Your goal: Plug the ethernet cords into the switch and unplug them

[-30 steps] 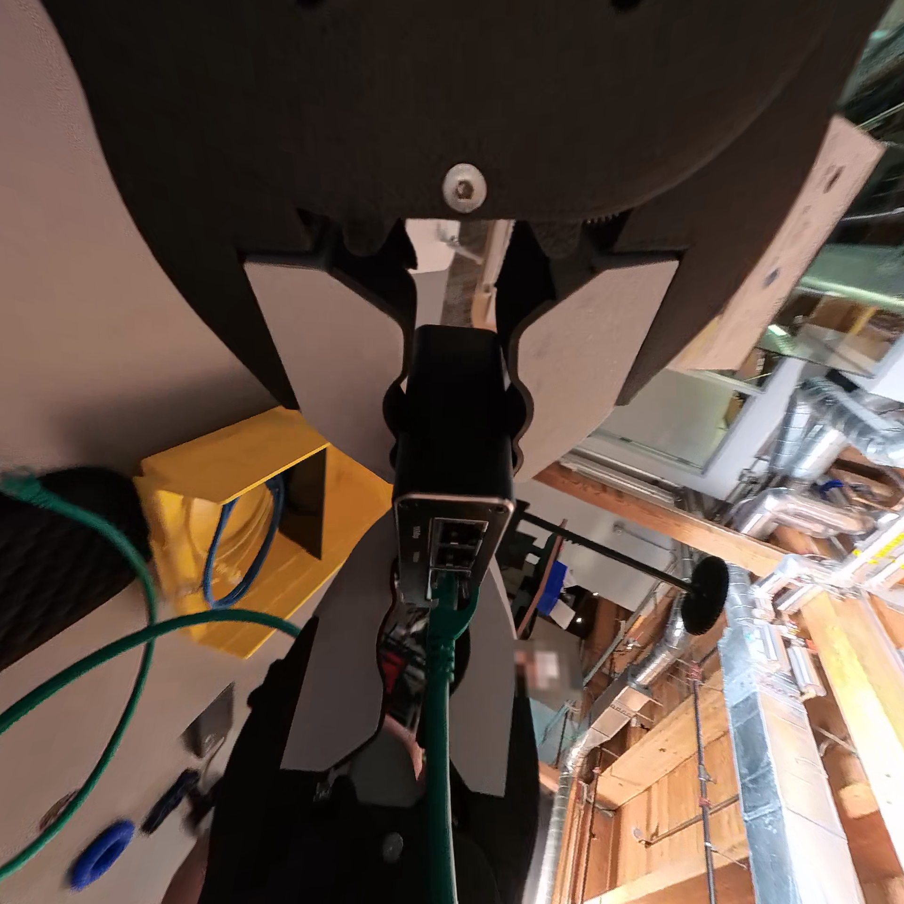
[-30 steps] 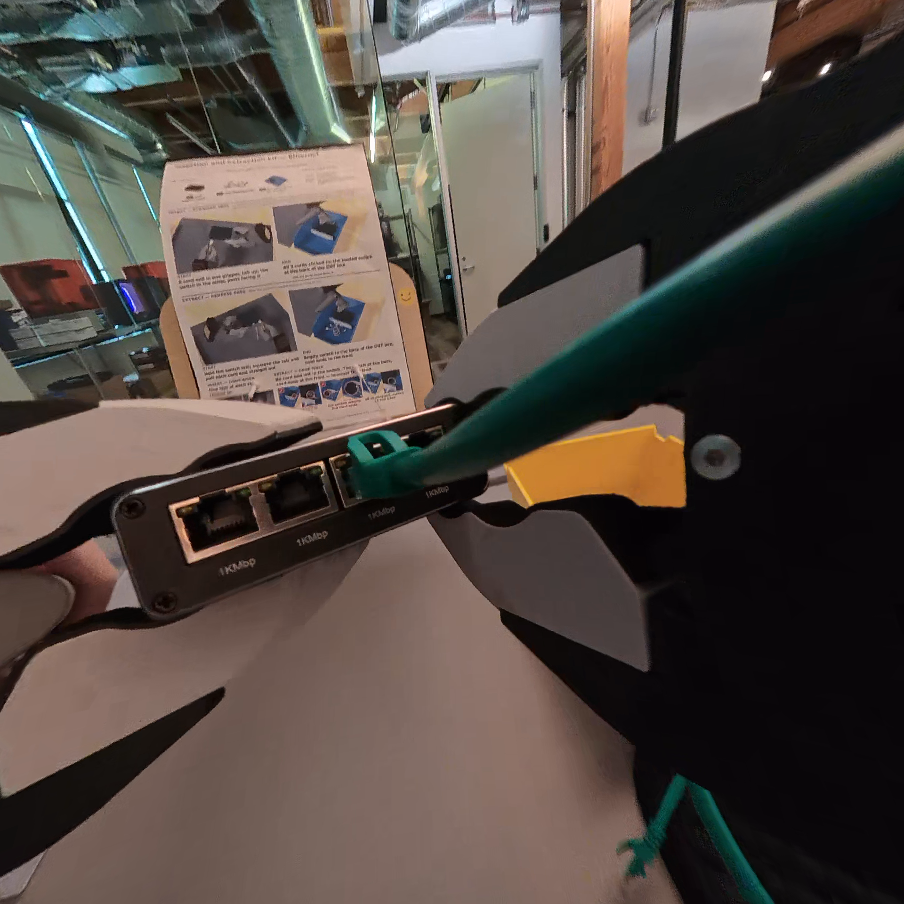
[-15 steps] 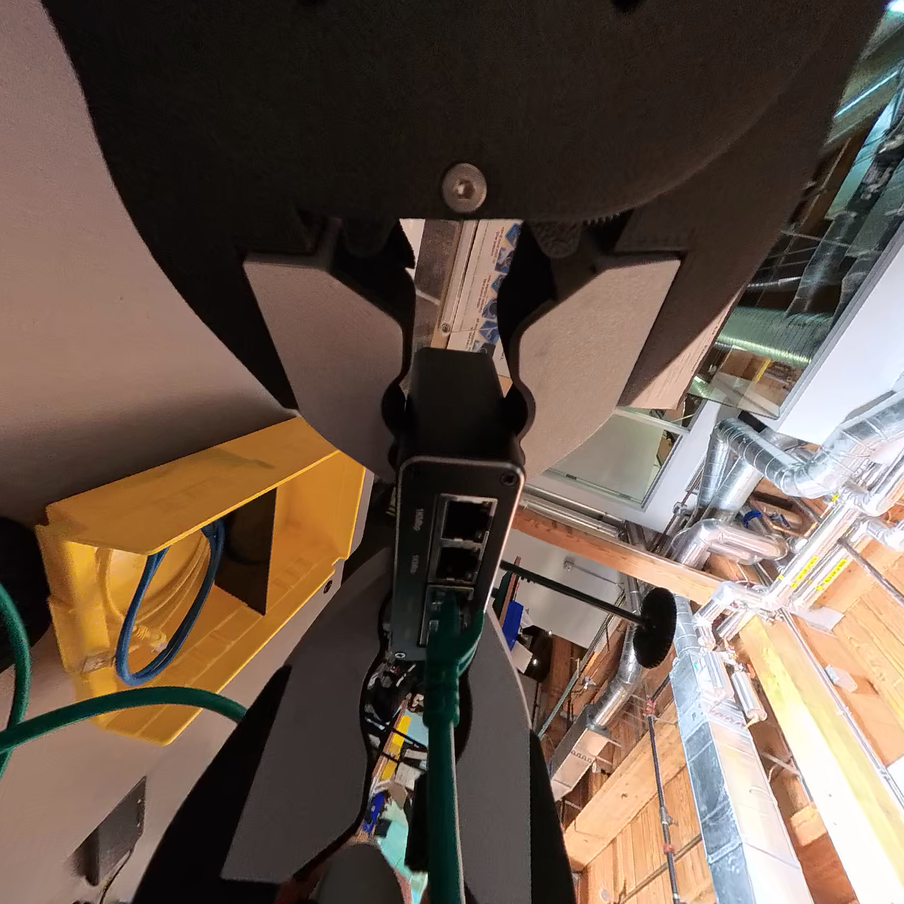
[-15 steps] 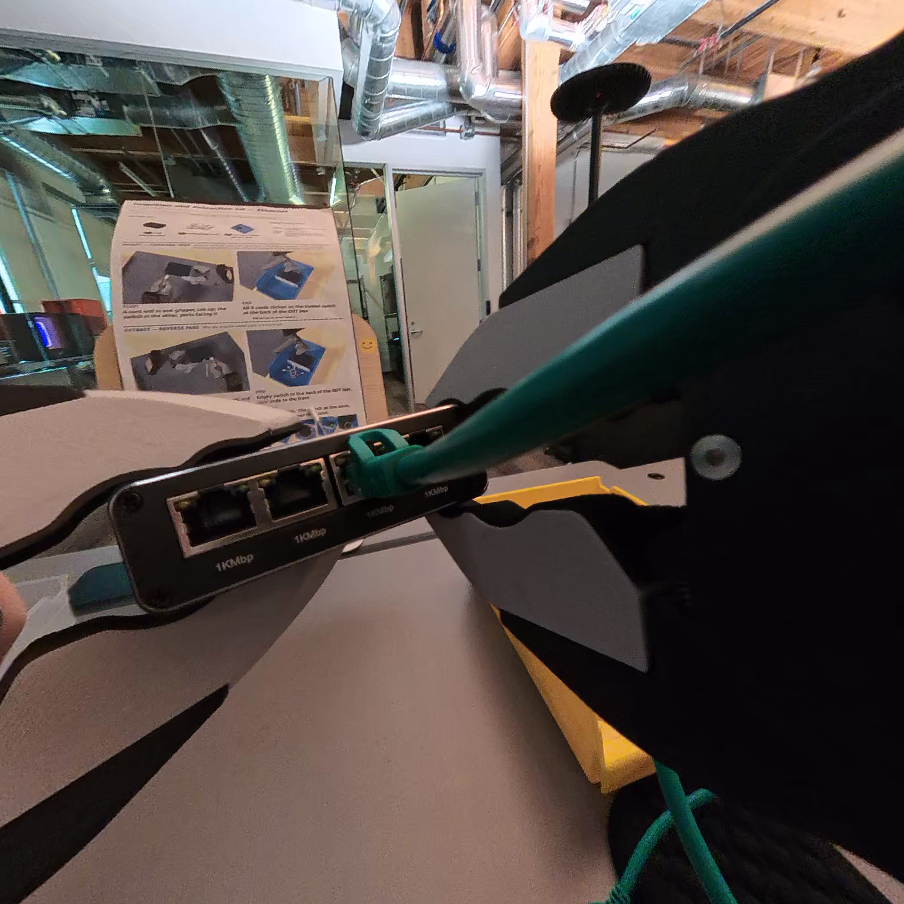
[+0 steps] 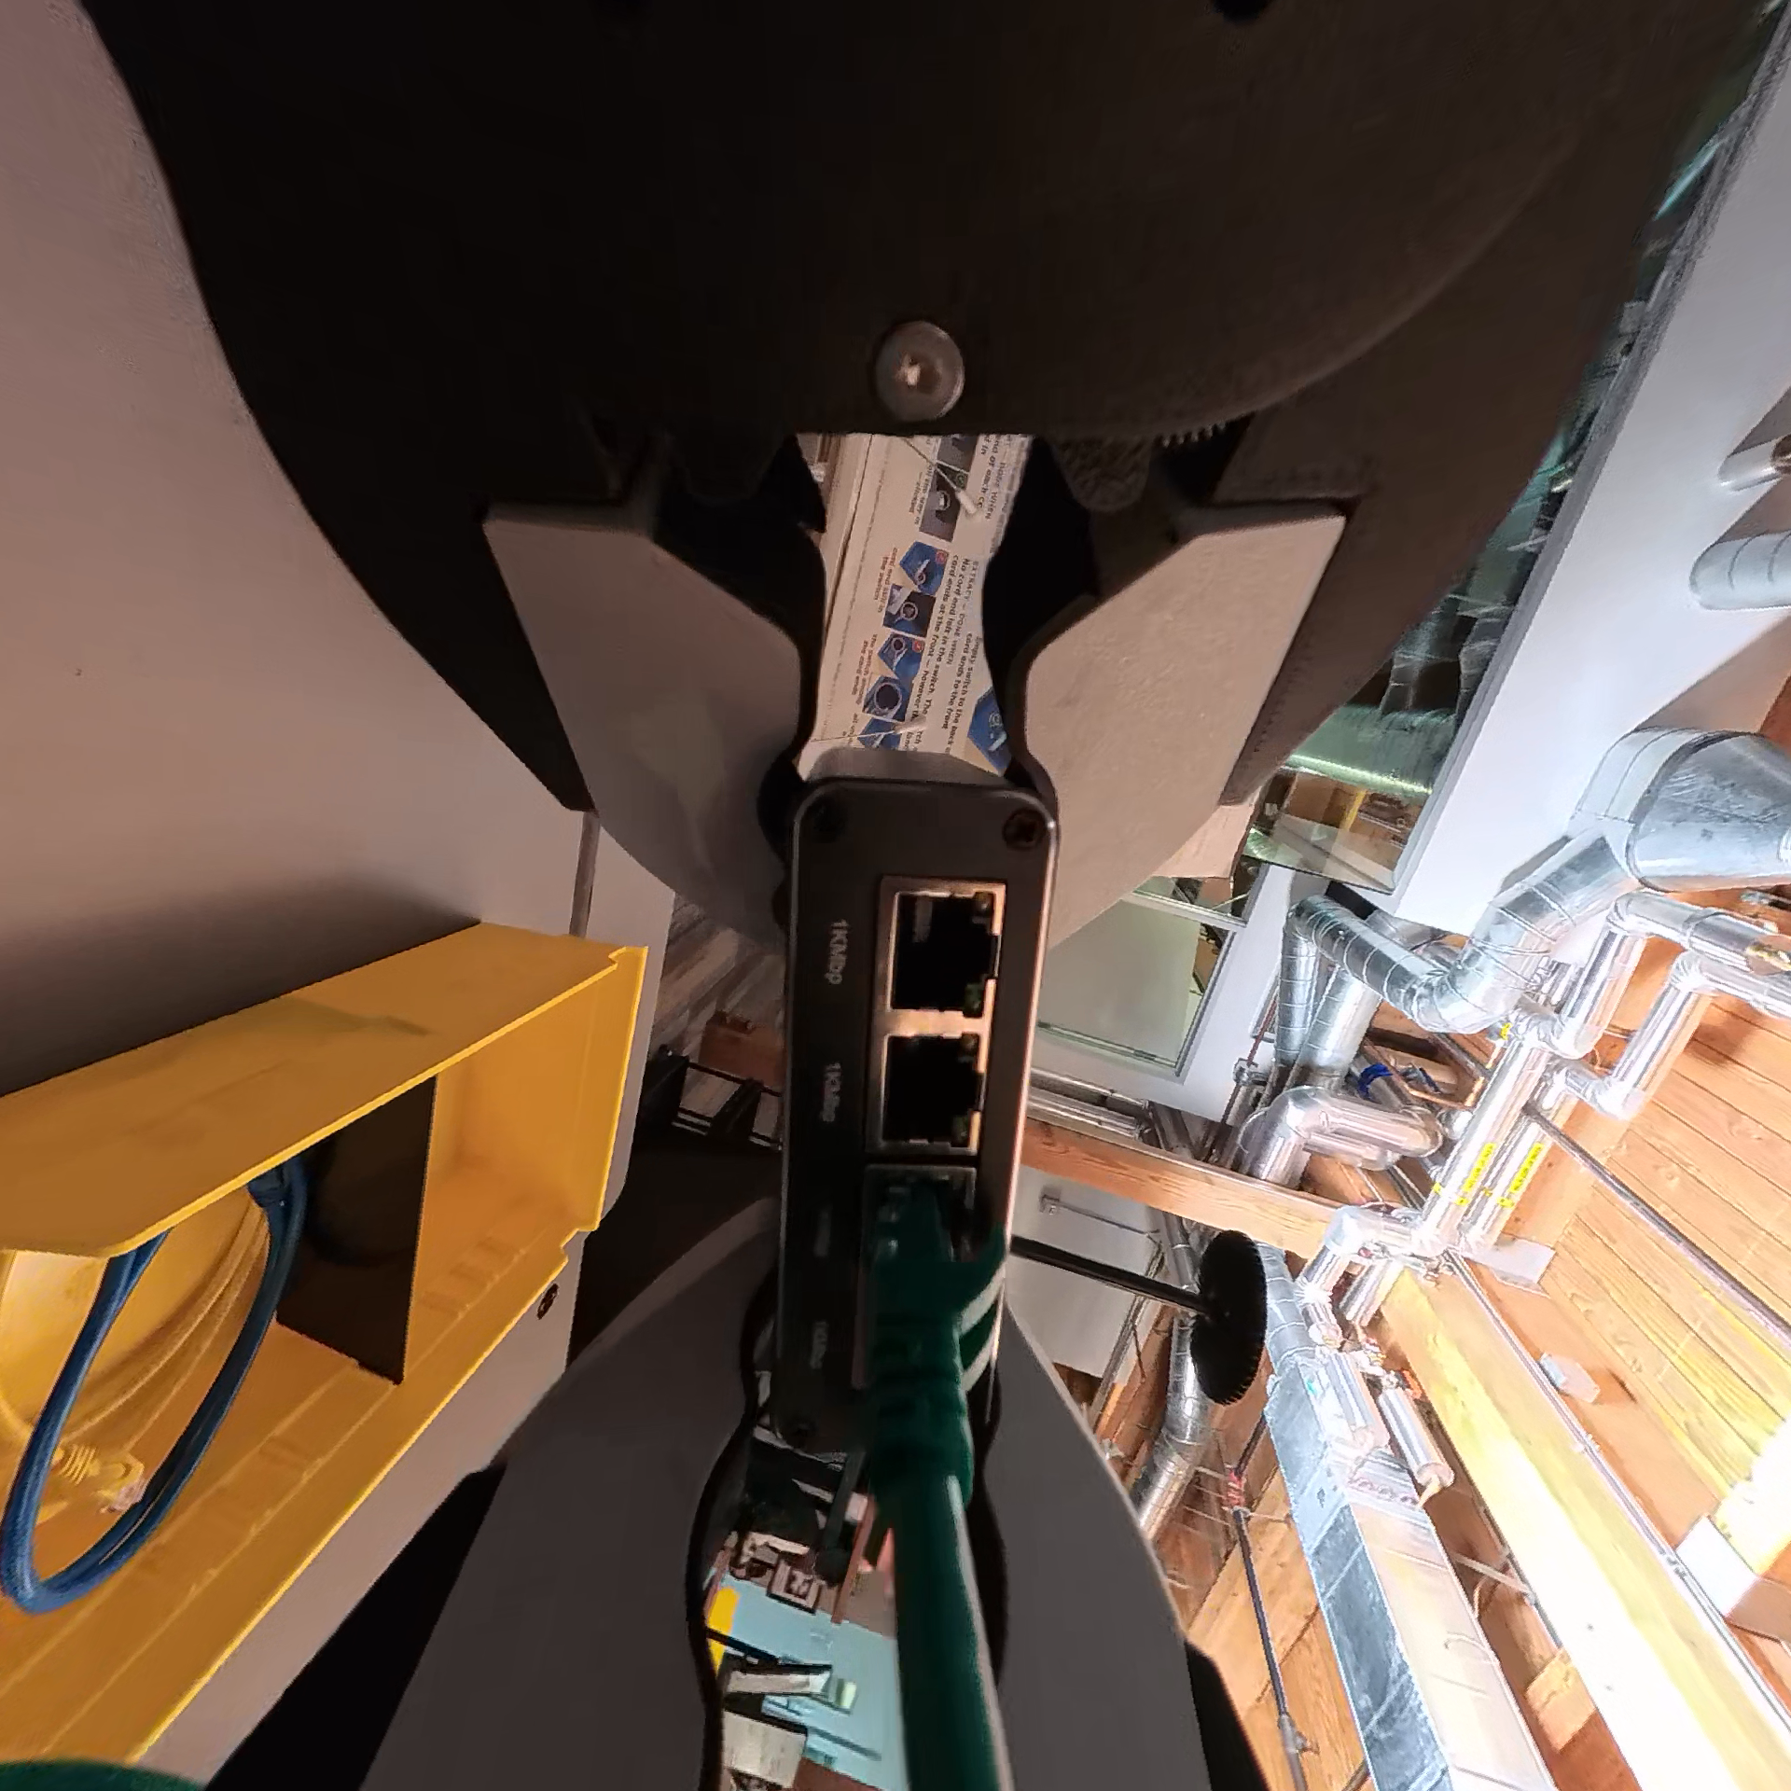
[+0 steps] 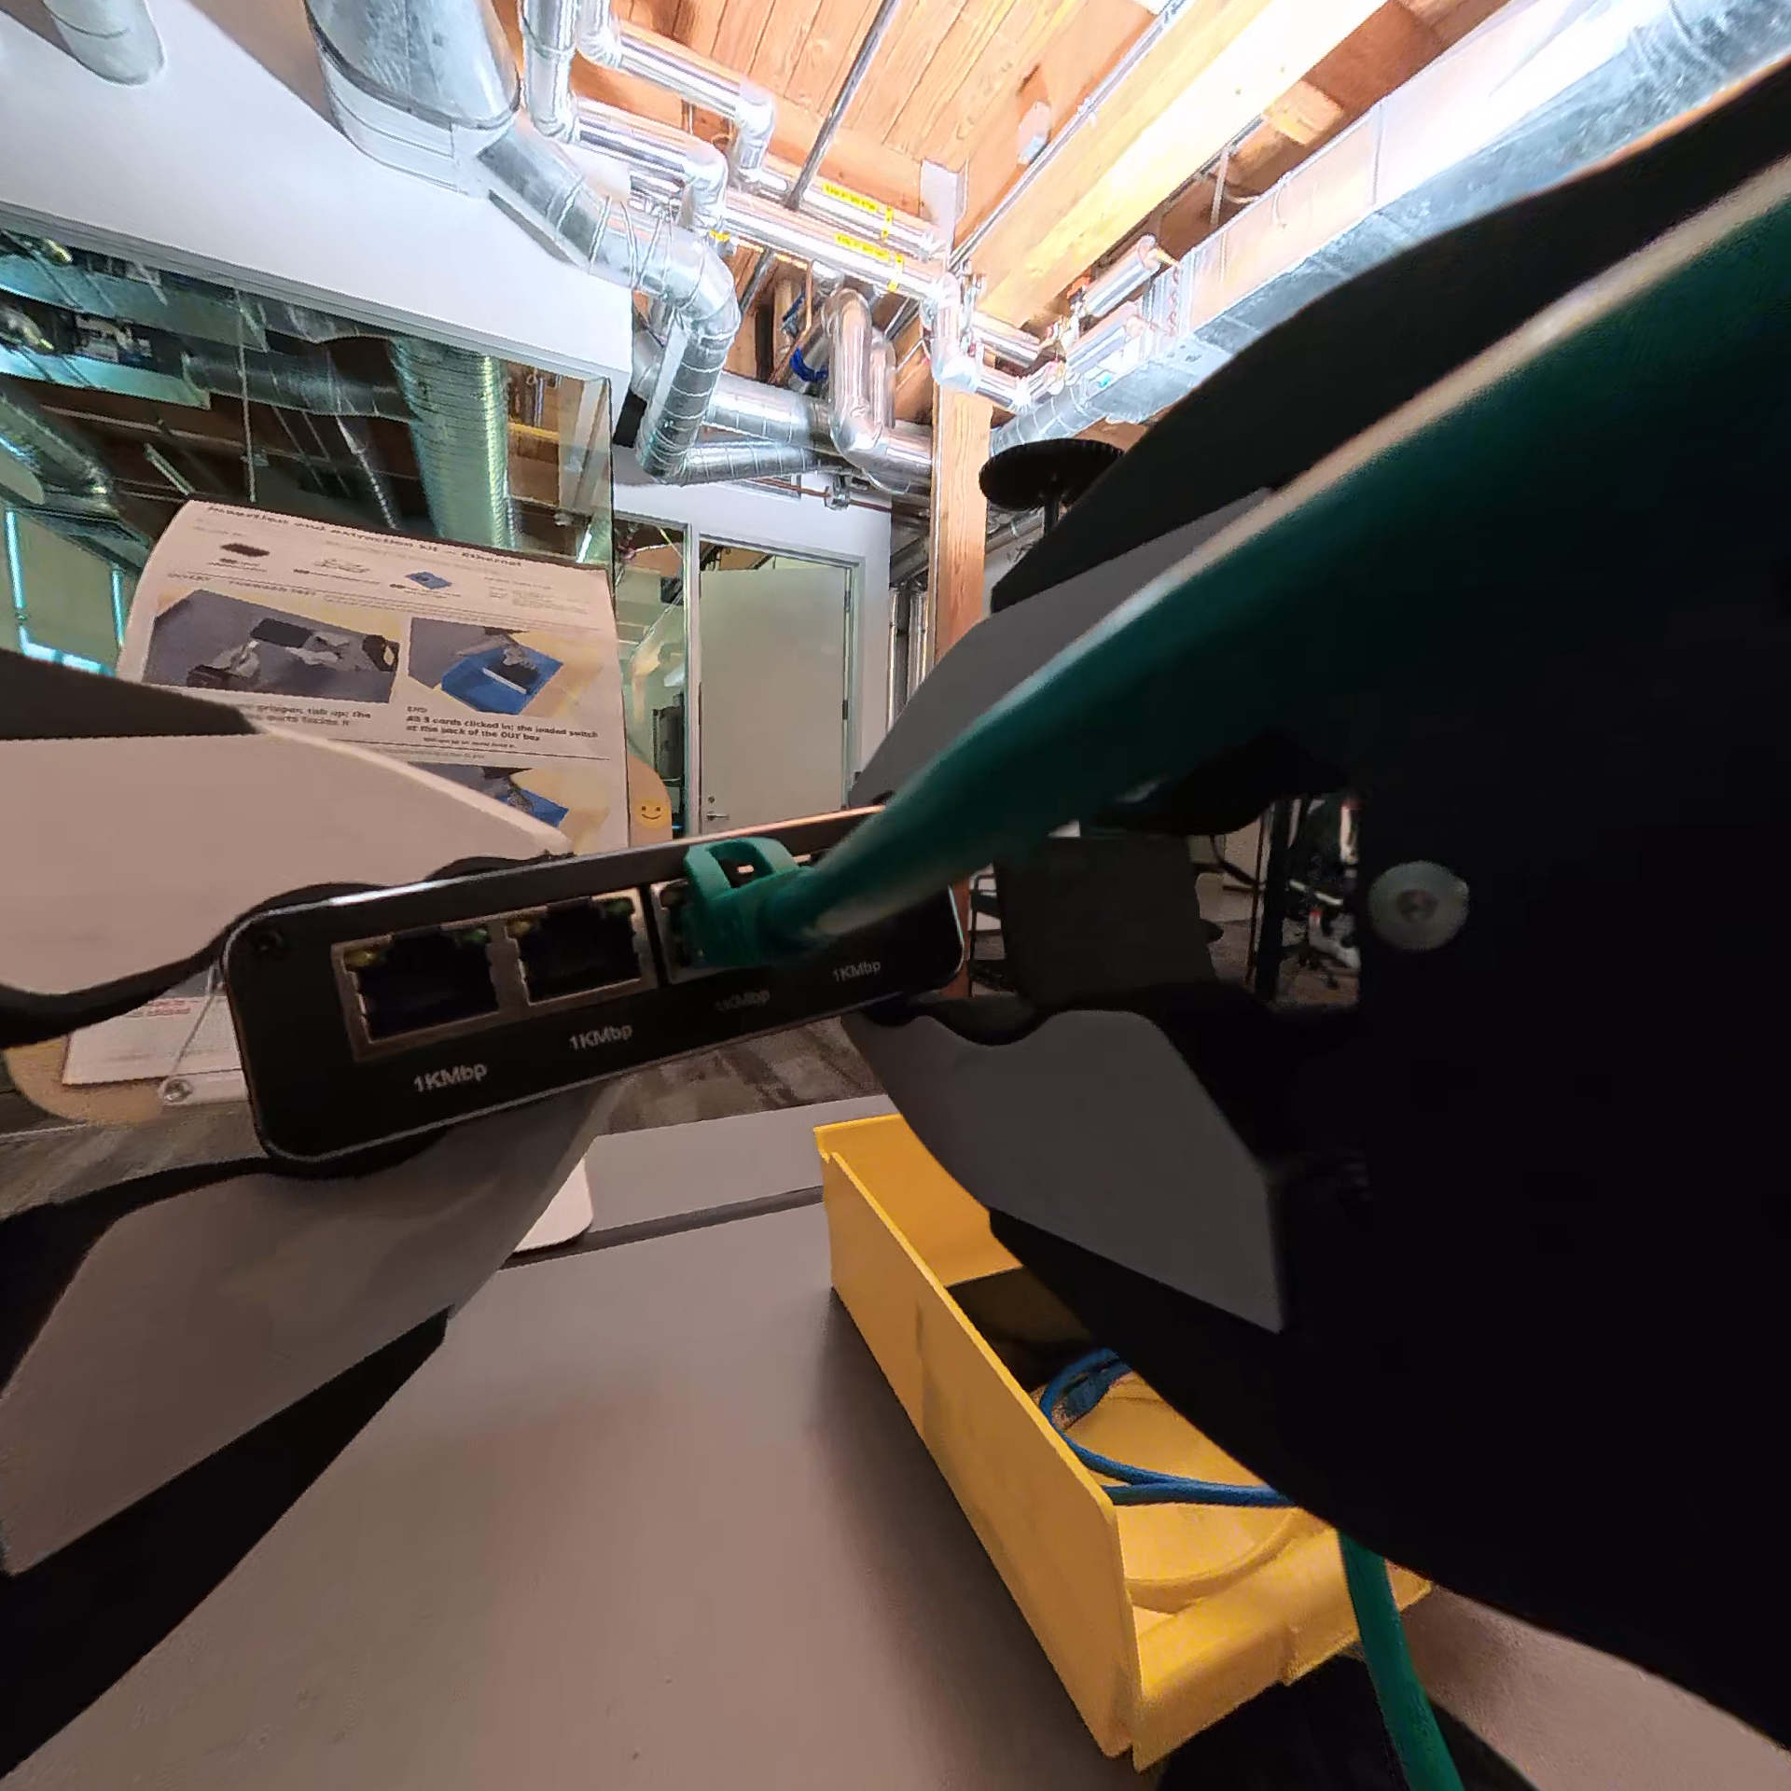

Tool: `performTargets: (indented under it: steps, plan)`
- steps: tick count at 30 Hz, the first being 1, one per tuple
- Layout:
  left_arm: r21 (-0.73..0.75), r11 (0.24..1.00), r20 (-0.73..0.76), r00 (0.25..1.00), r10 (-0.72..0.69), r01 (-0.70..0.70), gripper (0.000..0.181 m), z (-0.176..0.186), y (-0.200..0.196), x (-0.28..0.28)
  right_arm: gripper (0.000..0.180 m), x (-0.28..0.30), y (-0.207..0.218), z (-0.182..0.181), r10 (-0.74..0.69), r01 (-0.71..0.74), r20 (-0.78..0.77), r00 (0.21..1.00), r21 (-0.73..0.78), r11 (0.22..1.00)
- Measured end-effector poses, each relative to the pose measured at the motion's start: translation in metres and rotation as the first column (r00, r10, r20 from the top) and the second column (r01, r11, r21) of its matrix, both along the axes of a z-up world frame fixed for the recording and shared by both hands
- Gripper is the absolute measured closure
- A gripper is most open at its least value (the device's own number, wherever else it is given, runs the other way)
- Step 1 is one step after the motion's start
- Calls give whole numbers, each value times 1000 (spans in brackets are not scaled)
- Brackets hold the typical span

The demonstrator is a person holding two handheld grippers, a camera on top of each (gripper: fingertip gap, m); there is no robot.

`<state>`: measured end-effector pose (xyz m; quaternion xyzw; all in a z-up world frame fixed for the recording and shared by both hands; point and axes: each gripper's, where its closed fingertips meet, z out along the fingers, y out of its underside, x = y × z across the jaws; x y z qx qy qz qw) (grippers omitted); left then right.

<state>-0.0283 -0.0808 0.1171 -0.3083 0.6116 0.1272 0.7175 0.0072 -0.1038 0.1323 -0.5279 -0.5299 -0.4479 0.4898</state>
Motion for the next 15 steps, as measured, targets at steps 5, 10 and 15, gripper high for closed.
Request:
performTargets:
  steps: [5,10,15]
  plan:
    - [26,1000,20,1000,12,-12,144,0,4,2,143,1,2,0,-20,20,14,1000,10,1000]
    - [33,999,25,1000,-2,1,143,1,4,3,144,0,4,0,6,-6,3,1000,25,1000]
    - [22,1000,55,998,-2,1,145,6,2,3,134,-7,2,2,118,-117,-77,990,25,993]
